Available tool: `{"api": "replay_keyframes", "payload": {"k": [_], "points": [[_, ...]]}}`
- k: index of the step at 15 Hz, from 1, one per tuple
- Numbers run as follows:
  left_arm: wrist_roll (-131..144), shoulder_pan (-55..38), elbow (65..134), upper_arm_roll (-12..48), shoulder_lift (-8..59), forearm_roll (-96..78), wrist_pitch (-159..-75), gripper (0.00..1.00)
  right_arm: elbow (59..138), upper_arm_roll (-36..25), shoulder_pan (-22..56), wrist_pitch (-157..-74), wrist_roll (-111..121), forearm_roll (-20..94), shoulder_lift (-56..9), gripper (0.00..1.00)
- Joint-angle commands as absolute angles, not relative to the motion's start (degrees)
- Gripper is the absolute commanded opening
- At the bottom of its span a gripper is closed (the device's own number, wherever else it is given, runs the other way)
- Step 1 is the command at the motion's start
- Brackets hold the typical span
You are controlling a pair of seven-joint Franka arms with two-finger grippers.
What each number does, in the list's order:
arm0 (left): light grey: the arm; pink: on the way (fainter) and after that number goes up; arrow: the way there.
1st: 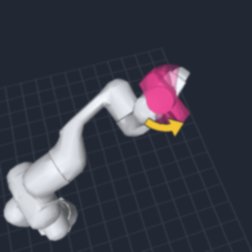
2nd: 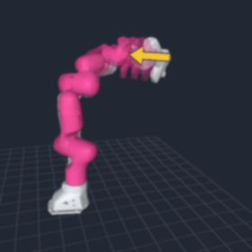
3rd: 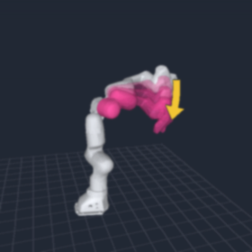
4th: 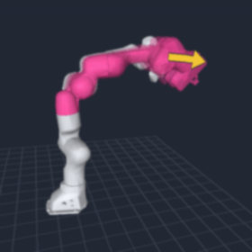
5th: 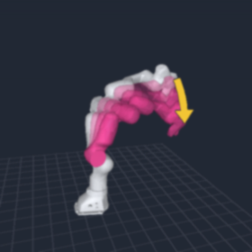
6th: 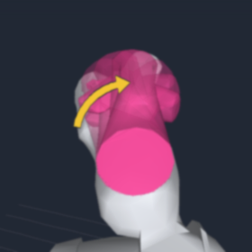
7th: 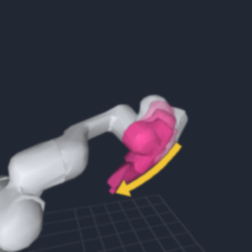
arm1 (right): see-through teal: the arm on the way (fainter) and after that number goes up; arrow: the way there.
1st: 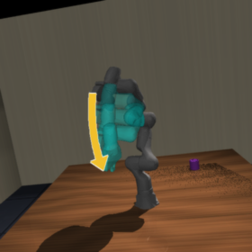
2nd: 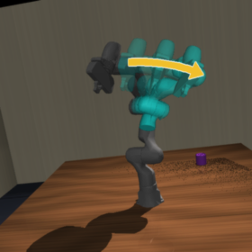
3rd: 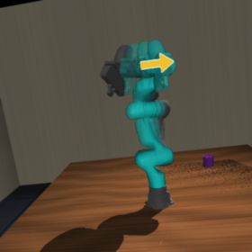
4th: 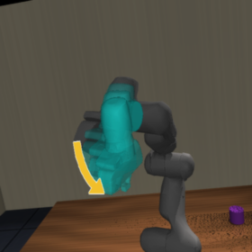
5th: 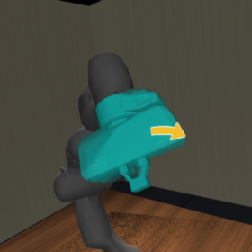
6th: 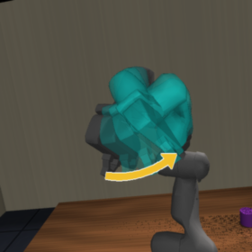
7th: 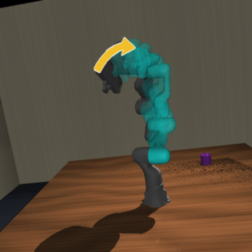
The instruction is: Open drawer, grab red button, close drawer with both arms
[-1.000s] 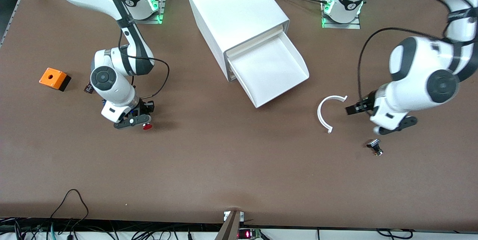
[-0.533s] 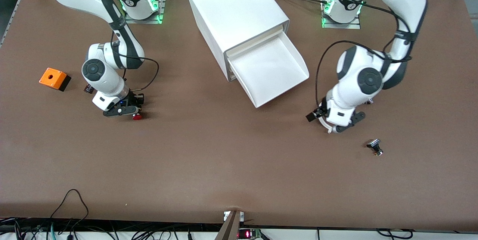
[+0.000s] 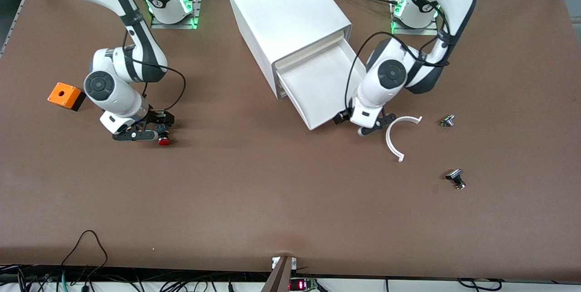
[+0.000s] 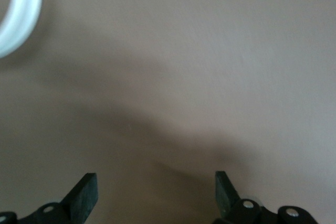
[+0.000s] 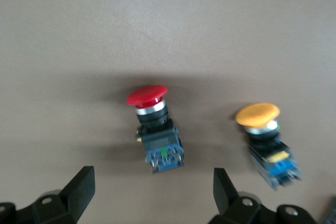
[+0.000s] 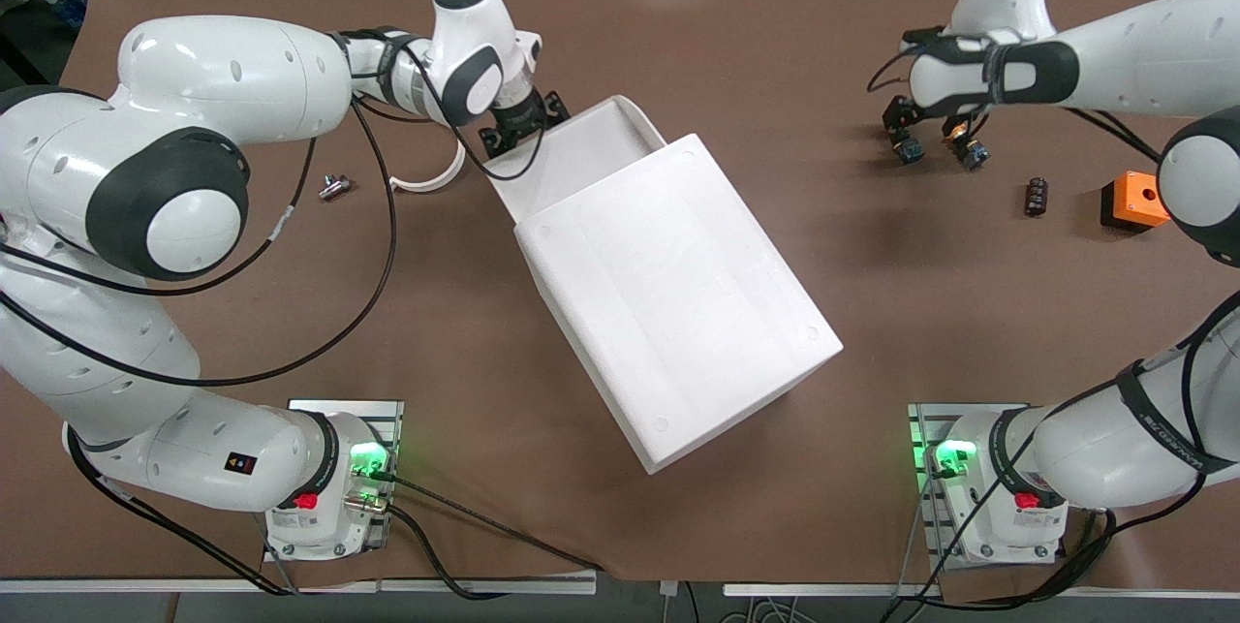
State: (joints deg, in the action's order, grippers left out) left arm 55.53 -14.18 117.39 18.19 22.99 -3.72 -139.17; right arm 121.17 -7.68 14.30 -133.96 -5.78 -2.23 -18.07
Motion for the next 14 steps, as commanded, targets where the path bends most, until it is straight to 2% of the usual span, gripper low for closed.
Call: {"api": "replay_keyframes", "payload": {"k": [1,4,8,14], "points": [[56.1,-14.2,121.5,22.1,19.7,-5.4,-139.6,0.99,112.7,-6.9,13.5,-121.4,-7.2,-2.1,-17.3,1.00],[58.5,-14.2,122.6,25.5,18.8,-9.7,-139.6,0.99,108.0,-6.9,13.5,-115.1,-7.9,-1.9,-16.7,1.00],[59.1,-14.2,124.2,29.6,18.7,-13.1,-139.6,0.99,102.1,-6.9,13.5,-110.7,-7.2,-2.0,-14.9,1.00],[59.1,-14.2,125.2,31.7,18.7,-15.9,-139.4,0.99,95.5,-7.6,12.7,-105.8,-7.2,-2.2,-12.7,1.00]]}}
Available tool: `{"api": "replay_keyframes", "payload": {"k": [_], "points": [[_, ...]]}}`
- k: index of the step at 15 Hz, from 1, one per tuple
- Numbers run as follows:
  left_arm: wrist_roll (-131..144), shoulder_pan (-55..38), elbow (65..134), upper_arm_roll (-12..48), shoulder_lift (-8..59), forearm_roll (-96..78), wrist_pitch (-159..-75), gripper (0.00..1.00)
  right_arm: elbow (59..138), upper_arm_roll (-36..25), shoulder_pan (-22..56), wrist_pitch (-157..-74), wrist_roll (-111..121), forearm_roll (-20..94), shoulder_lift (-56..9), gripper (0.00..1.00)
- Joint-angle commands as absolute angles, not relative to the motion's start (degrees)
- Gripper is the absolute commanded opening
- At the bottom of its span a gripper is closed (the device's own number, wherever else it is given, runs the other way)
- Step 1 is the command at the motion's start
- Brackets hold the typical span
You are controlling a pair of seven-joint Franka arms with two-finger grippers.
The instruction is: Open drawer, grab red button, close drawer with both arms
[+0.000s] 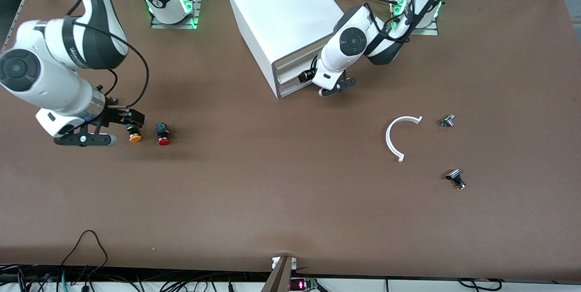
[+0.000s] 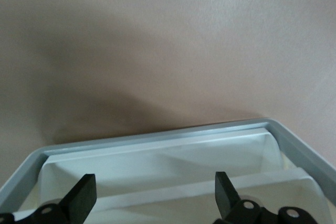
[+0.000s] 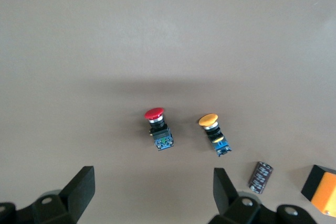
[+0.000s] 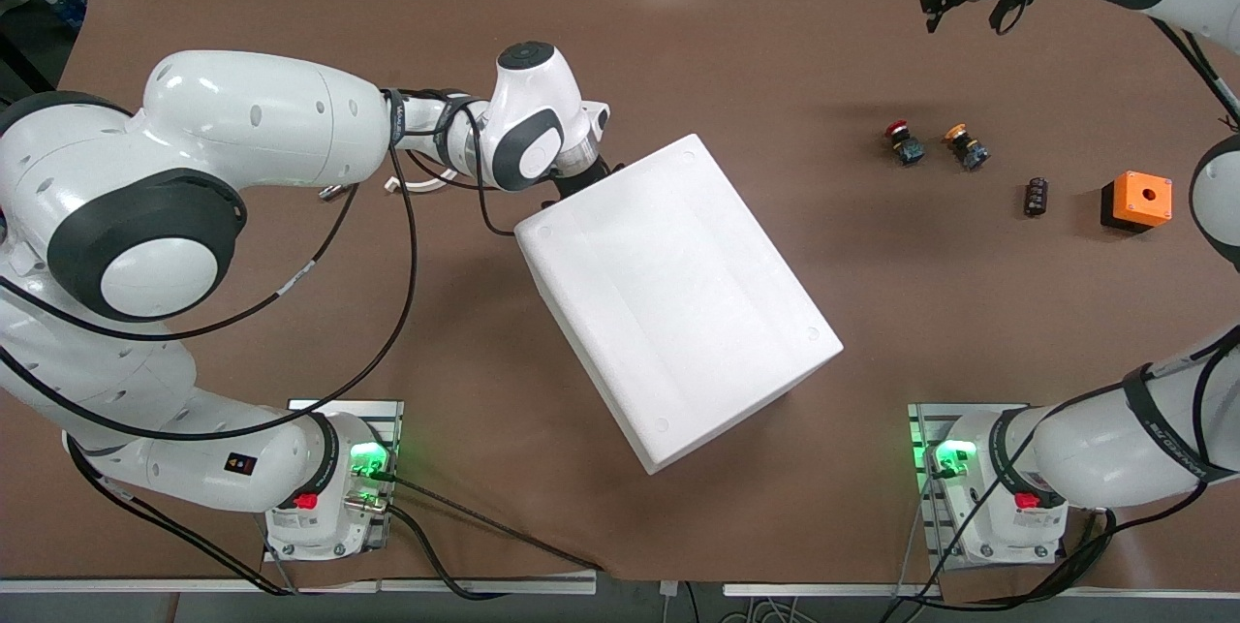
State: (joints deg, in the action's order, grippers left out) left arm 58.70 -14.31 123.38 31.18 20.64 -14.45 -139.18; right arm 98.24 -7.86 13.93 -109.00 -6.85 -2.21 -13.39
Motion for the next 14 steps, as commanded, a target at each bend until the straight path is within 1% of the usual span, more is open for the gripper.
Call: {"api": "replay_keyframes", "payload": {"k": [1,2,6,7,8,9,11,14], "points": [[59.0,-14.2,125.5,32.5,18.7,-15.9,-139.3,0.99,94.1,-7.3,10.9,-104.8,-7.1,-2.4,-12.7,1.00],[59.0,-14.2,125.6,33.0,18.7,-15.9,-139.3,0.99,93.3,-6.9,9.2,-104.0,-7.1,-2.0,-12.3,1.00],[58.2,-13.9,125.6,33.0,18.7,-15.9,-139.1,0.99,91.9,-7.2,6.2,-101.9,-6.9,-2.0,-8.9,1.00],[58.0,-13.9,125.6,33.0,18.7,-15.9,-139.2,0.99,91.5,-7.9,6.2,-99.8,-5.3,-1.9,-7.8,1.00],[58.0,-13.6,125.6,33.0,18.6,-15.9,-139.2,0.99,89.2,-7.9,6.2,-95.7,-2.8,-2.0,-7.6,1.00],[58.0,-12.9,125.5,33.0,17.9,-15.9,-139.2,0.99,85.4,-7.6,6.2,-92.3,-1.7,-2.1,-7.6,1.00],[58.0,-10.7,125.4,33.0,16.4,-15.8,-139.6,0.99,81.1,-7.6,6.1,-87.4,-1.6,-2.3,-8.3,1.00],[56.6,-7.6,124.8,31.1,13.9,-14.2,-142.4,0.99,80.8,-7.6,4.8,-86.5,-1.9,-1.9,-8.3,1.00]]}}
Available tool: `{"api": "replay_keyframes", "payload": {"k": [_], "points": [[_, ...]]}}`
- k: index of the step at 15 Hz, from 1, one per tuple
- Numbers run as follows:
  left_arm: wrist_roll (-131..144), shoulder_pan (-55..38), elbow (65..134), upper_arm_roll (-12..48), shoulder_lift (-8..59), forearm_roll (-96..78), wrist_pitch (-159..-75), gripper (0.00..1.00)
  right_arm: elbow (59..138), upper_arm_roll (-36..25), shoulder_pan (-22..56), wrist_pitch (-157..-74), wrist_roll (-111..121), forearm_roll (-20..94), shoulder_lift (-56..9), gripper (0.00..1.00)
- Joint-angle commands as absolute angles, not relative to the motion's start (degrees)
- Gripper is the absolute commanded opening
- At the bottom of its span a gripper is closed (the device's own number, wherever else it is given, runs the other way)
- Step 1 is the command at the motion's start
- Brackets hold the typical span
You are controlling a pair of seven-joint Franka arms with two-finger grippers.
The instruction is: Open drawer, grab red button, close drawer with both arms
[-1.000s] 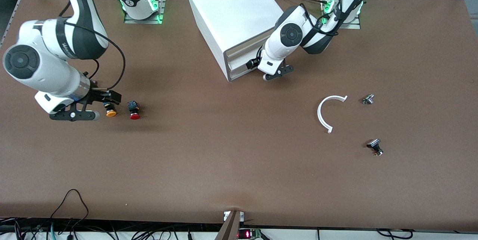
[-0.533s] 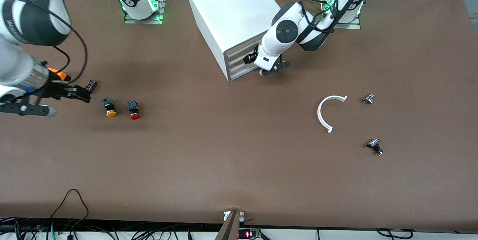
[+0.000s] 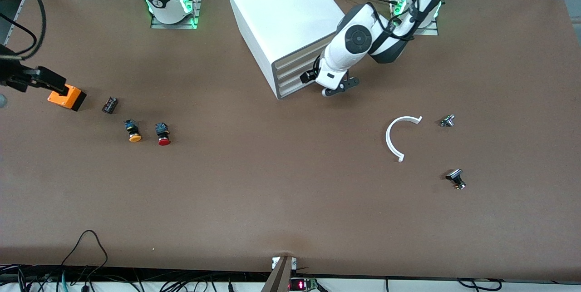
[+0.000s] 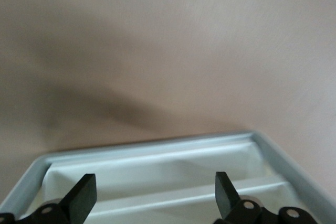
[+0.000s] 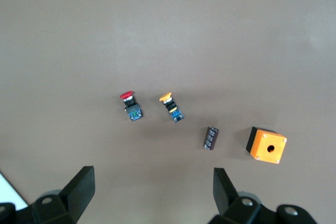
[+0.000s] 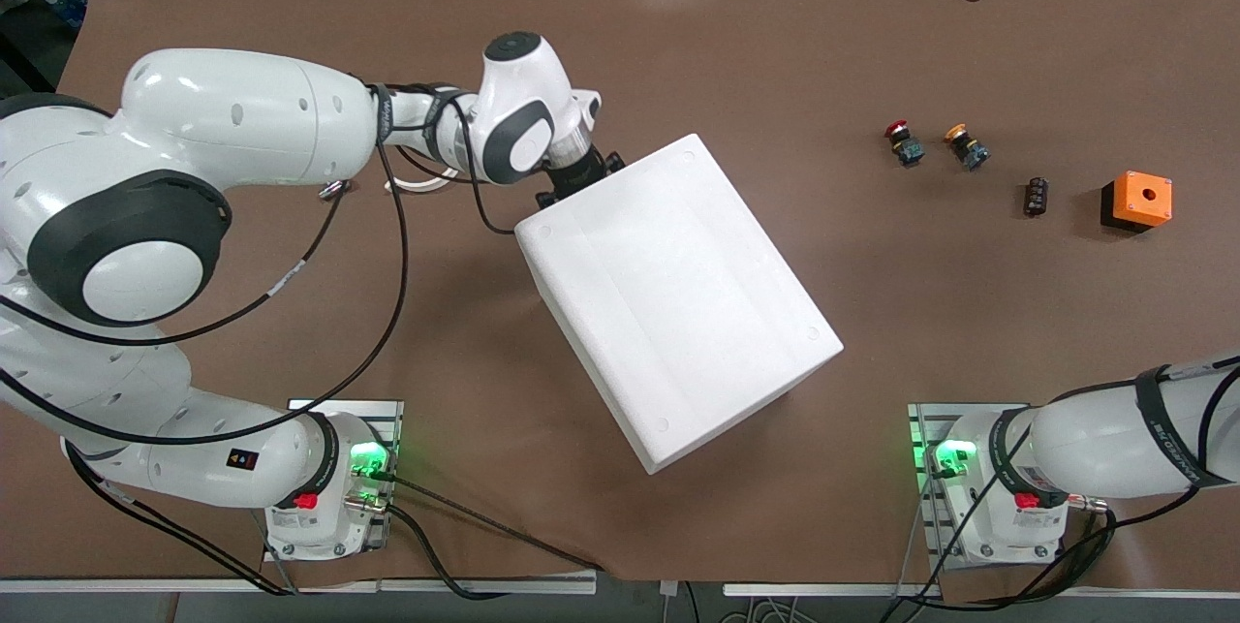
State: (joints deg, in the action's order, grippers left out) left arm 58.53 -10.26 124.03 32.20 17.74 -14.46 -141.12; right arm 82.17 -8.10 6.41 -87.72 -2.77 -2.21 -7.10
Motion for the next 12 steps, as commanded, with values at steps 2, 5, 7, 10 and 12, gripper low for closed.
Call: {"api": "replay_keyframes", "payload": {"k": [2,5,7,10,12], "points": [[50.8,-3.6,124.1,27.9,11.0,-12.9,-142.2,0.99,80.8,-7.6,4.4,-87.1,-1.8,-0.4,-9.7,1.00],[34.9,-1.1,122.6,21.8,7.4,-12.9,-137.9,0.99,80.8,-7.2,5.2,-87.5,-1.8,-0.4,-10.5,1.00],[26.7,-0.8,118.5,16.3,5.3,-12.9,-129.2,0.99,80.7,-7.0,5.2,-87.6,-2.0,0.0,-10.5,1.00],[15.5,-0.8,109.2,9.3,3.7,-12.7,-111.9,0.99,80.6,-7.0,6.0,-88.0,-1.9,-0.6,-10.4,1.00],[9.6,-0.9,103.8,5.7,2.4,-7.3,-104.3,0.99,80.6,-7.1,6.0,-88.8,-1.8,-0.4,-10.5,1.00]]}}
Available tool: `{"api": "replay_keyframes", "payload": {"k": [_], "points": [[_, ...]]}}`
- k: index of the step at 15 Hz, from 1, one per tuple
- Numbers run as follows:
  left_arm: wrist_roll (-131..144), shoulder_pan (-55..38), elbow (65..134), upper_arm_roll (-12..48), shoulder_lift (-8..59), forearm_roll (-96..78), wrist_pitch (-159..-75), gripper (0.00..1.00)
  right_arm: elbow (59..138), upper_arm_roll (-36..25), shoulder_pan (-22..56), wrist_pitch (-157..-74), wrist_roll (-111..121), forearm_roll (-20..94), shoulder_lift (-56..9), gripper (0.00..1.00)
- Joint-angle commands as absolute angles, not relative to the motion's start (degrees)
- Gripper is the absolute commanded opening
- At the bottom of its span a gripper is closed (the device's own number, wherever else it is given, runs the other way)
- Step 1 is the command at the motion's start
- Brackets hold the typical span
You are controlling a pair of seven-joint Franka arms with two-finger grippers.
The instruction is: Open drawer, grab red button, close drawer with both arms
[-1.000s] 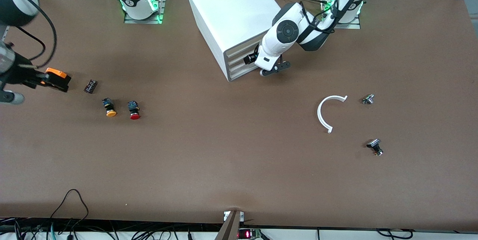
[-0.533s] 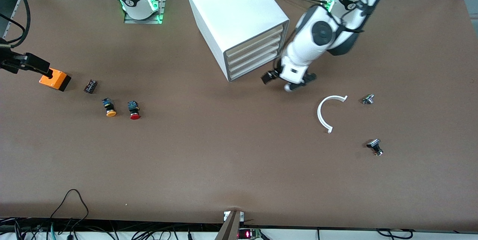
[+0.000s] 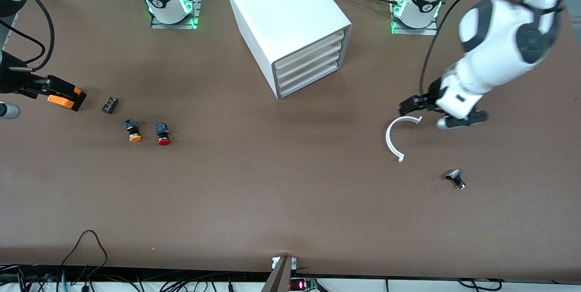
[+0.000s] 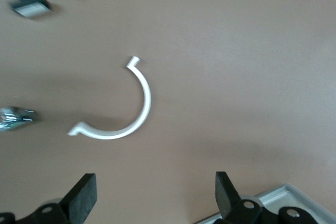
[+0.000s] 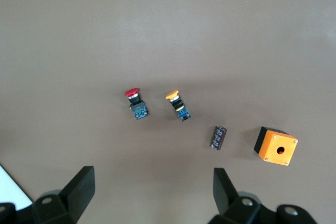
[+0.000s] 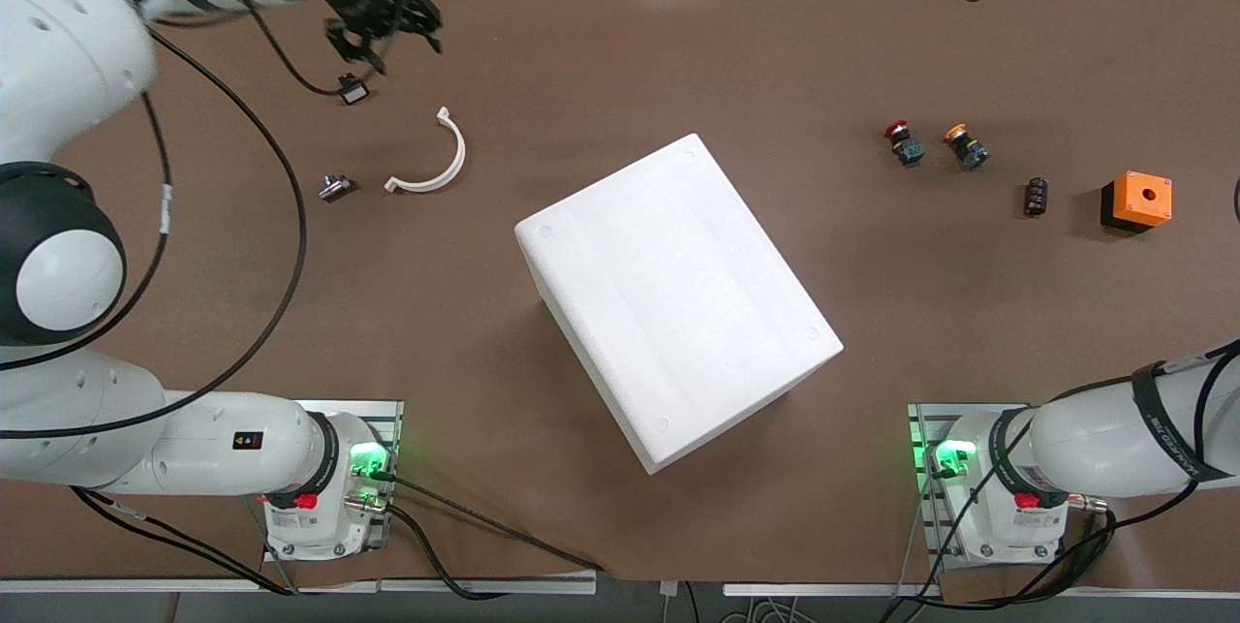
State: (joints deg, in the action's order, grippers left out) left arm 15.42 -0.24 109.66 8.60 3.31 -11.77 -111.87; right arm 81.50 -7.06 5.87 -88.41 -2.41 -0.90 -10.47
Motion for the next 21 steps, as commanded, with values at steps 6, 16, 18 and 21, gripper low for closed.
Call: {"api": "replay_keyframes", "payload": {"k": [6,16,18,21], "points": [[1.8,-1.1,92.6,3.8,0.9,3.4,-91.7,0.99,80.8,-7.6,4.4,-88.7,5.8,-0.2,-10.4,1.00],[2.7,-1.2,92.0,4.5,0.9,4.1,-91.0,0.99,81.3,-7.3,4.7,-85.8,-2.7,-0.8,-8.5,1.00],[2.7,-1.1,91.9,4.5,0.9,4.0,-91.0,0.99,81.4,-7.4,4.7,-86.7,2.0,-1.0,-8.5,1.00],[2.6,-1.1,92.0,4.4,0.9,4.0,-90.9,0.99,81.9,-7.6,4.6,-87.4,3.1,-0.8,-8.3,1.00]]}}
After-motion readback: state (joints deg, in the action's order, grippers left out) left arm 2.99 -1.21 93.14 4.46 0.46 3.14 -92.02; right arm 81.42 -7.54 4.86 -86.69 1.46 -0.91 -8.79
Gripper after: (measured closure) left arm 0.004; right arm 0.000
